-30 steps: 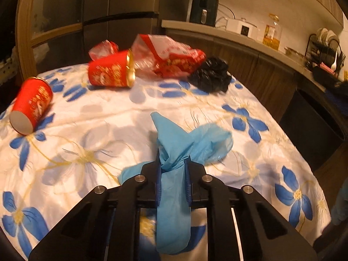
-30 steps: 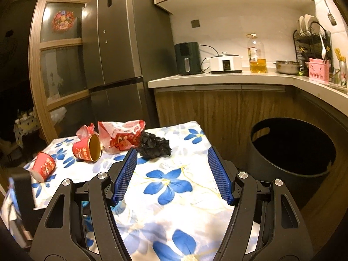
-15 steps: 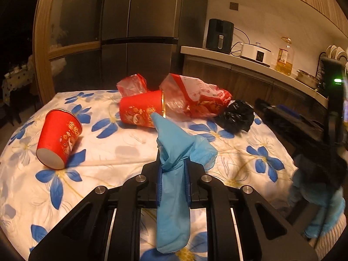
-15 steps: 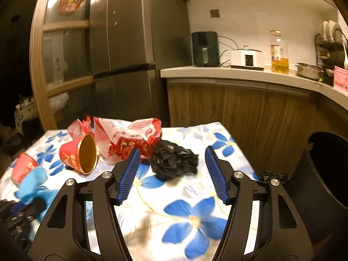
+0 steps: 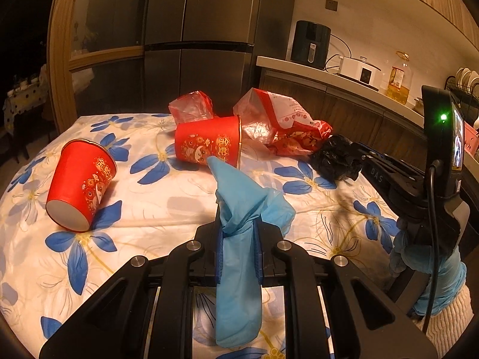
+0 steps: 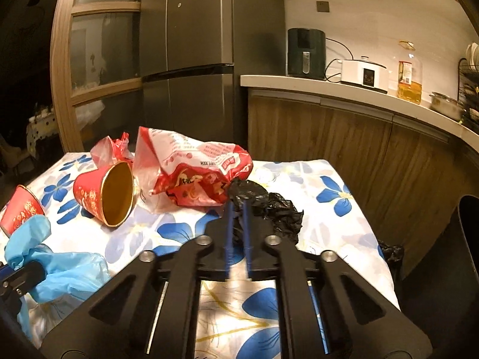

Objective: Collect trash
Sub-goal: 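Carry the blue glove and black bag in both tools over the black bin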

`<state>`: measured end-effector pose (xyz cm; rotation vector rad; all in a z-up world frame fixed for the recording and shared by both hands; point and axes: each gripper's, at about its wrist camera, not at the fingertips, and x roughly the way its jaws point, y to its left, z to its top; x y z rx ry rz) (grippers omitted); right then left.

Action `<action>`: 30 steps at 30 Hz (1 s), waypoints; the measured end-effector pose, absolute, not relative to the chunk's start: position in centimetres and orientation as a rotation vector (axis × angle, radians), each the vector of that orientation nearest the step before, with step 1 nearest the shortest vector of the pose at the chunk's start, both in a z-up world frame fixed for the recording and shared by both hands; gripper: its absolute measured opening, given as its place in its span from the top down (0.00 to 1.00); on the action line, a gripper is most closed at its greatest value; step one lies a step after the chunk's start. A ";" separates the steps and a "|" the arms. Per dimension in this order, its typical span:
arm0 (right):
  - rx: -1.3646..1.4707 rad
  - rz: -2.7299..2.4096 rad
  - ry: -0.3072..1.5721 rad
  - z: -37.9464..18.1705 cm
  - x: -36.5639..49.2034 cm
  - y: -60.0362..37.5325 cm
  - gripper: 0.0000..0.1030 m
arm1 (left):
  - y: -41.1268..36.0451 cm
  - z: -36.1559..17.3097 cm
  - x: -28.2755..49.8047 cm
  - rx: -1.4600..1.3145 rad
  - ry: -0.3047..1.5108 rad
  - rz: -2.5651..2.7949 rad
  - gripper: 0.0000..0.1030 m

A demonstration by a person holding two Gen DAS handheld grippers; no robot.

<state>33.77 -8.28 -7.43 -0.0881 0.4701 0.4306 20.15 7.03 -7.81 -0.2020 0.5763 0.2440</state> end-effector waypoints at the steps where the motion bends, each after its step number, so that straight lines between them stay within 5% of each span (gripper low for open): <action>1: -0.084 0.431 0.472 -7.4 33.7 -8.4 1.00 | 7.0 -7.8 20.1 -0.202 0.575 0.243 0.84; 30: 0.073 0.402 0.298 -0.1 23.3 -19.6 1.00 | 2.3 -4.1 17.5 -0.159 0.497 0.152 0.85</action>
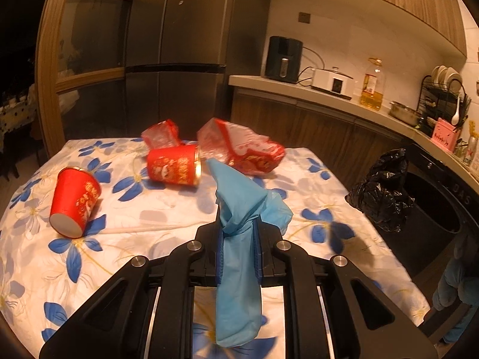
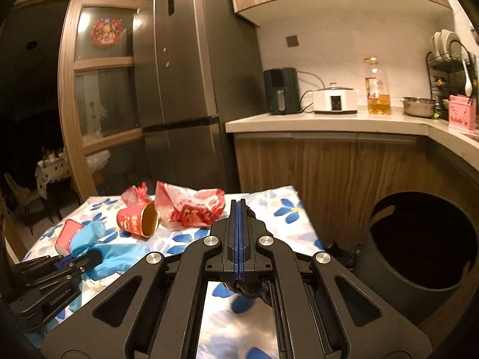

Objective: Collect trash
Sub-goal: 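Carry the blue glove and black bag in both tools over the black bin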

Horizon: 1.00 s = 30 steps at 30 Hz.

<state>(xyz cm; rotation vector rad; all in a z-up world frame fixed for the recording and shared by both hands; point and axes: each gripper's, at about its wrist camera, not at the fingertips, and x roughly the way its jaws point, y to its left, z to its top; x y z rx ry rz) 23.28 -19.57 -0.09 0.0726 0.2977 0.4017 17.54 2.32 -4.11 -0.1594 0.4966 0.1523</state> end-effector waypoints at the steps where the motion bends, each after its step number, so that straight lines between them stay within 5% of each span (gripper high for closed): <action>1: 0.075 0.396 0.292 0.1 23.0 -20.1 1.00 | 1.7 -3.8 17.5 -0.154 0.490 0.140 0.85; 30: 0.155 0.043 0.135 4.9 22.5 -36.8 1.00 | -19.1 5.0 23.9 -0.019 0.307 -0.264 0.86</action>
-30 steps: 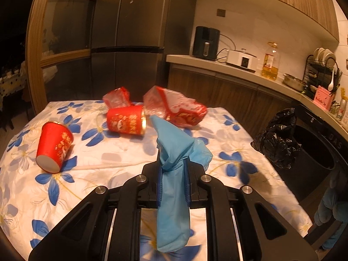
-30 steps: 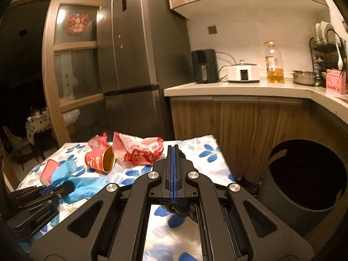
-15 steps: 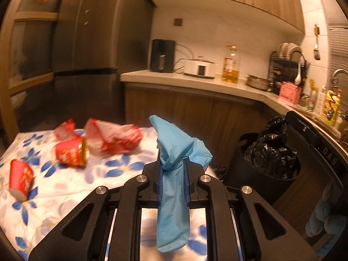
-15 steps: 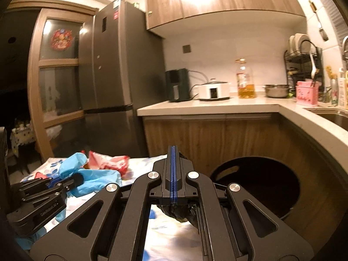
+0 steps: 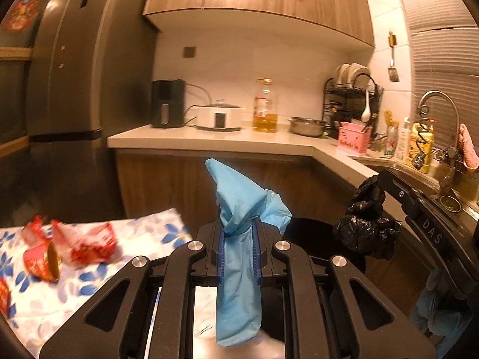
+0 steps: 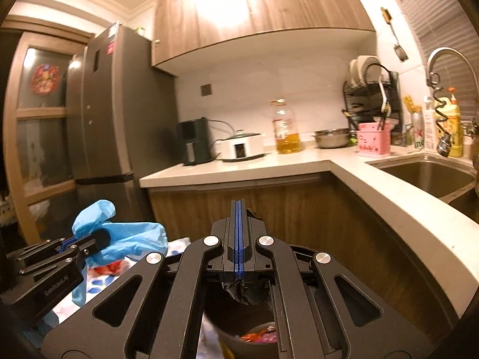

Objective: Collect trash
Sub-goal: 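Carry the blue glove and black bag in both tools over the black bin, then open both tools to drop the glove and black bag into the bin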

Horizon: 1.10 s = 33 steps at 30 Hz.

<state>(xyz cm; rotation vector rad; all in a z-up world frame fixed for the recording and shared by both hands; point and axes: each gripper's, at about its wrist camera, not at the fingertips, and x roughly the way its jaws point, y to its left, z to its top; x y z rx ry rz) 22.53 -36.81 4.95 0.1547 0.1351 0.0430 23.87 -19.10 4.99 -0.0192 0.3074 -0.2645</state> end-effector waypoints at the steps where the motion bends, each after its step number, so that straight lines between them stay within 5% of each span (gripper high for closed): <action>1: 0.163 0.036 0.139 4.9 22.8 -37.3 1.00 | -19.6 5.0 24.2 -0.016 0.309 -0.271 0.86; 26: 0.195 0.013 0.220 2.4 26.2 -39.6 1.00 | -25.5 2.0 29.2 0.029 0.385 -0.361 0.84; 33: 0.207 -0.006 0.240 1.8 26.8 -40.5 0.99 | -26.2 0.9 30.2 0.037 0.411 -0.363 0.74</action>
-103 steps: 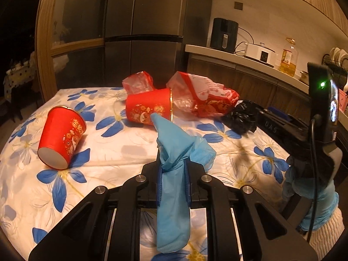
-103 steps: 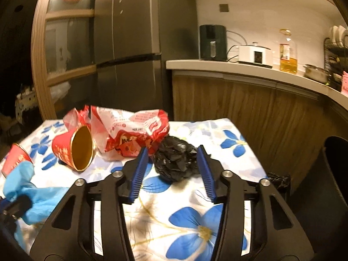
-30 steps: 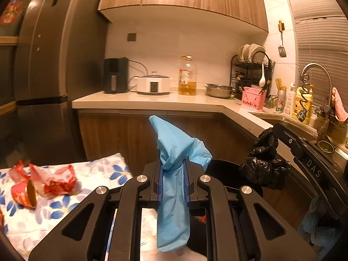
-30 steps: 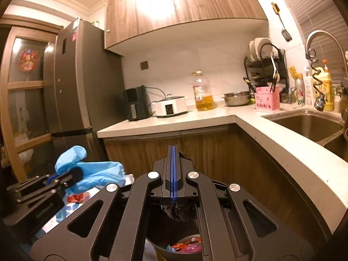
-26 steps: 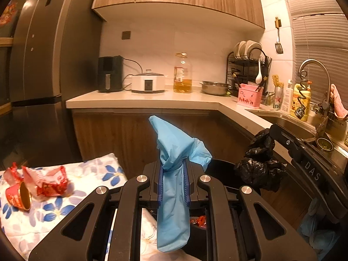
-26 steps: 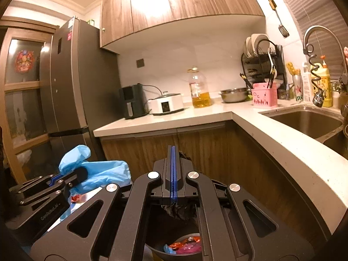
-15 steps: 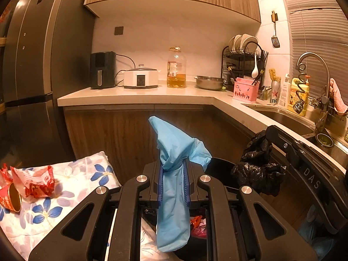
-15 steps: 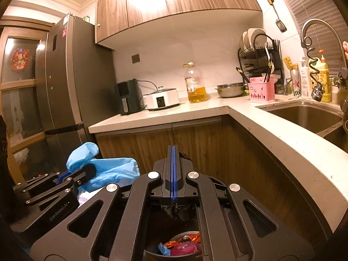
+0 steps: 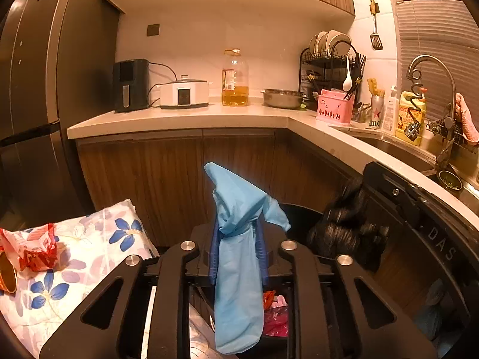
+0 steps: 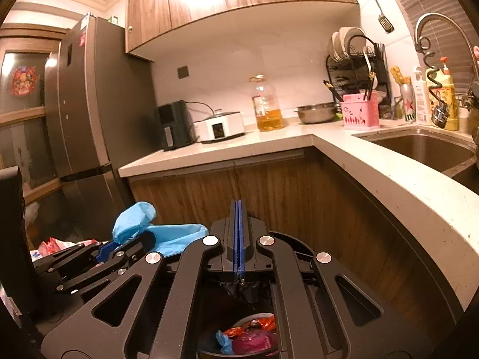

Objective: Collect trash
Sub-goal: 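Open both tools to drop the glove and black bag into the bin, then move both open tools back from the bin to the red cups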

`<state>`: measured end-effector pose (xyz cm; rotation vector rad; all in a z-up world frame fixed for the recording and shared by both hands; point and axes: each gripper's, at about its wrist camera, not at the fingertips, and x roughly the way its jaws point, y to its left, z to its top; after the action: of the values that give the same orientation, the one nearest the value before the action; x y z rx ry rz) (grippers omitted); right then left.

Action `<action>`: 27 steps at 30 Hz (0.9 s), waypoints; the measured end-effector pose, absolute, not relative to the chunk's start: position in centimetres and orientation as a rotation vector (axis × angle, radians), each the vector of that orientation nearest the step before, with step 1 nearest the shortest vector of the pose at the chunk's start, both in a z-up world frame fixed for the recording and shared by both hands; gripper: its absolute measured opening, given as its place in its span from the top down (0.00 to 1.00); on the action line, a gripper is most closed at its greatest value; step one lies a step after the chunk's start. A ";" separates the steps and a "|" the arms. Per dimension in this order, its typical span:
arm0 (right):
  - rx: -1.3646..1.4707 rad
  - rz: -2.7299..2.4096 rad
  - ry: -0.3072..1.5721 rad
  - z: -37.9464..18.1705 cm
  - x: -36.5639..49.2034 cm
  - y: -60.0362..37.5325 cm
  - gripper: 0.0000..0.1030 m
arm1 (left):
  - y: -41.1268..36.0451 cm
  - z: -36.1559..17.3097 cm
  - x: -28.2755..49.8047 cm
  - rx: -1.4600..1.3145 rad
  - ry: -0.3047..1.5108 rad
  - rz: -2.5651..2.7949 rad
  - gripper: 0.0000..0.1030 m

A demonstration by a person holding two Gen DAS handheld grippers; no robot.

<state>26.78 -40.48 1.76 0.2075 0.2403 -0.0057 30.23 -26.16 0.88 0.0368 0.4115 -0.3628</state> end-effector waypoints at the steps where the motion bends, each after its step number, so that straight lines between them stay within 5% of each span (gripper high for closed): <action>1: 0.210 -0.009 0.244 1.7 26.9 -40.5 0.99 | -26.1 0.8 30.4 0.033 0.416 -0.360 0.65; 14: 0.255 -0.054 0.252 0.9 25.7 -41.6 0.48 | -24.5 -0.4 30.7 0.021 0.449 -0.312 0.22; 22: 0.247 -0.034 0.251 1.1 24.0 -40.3 0.38 | -21.4 -0.7 28.7 0.027 0.446 -0.188 0.07; 27: 0.243 0.000 0.255 1.2 22.6 -38.8 0.37 | -18.4 -1.0 26.0 0.015 0.426 -0.122 0.07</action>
<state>22.64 -38.79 1.16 0.2433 0.2548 -0.0002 26.00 -18.36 -0.96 0.0155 0.4259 -0.1220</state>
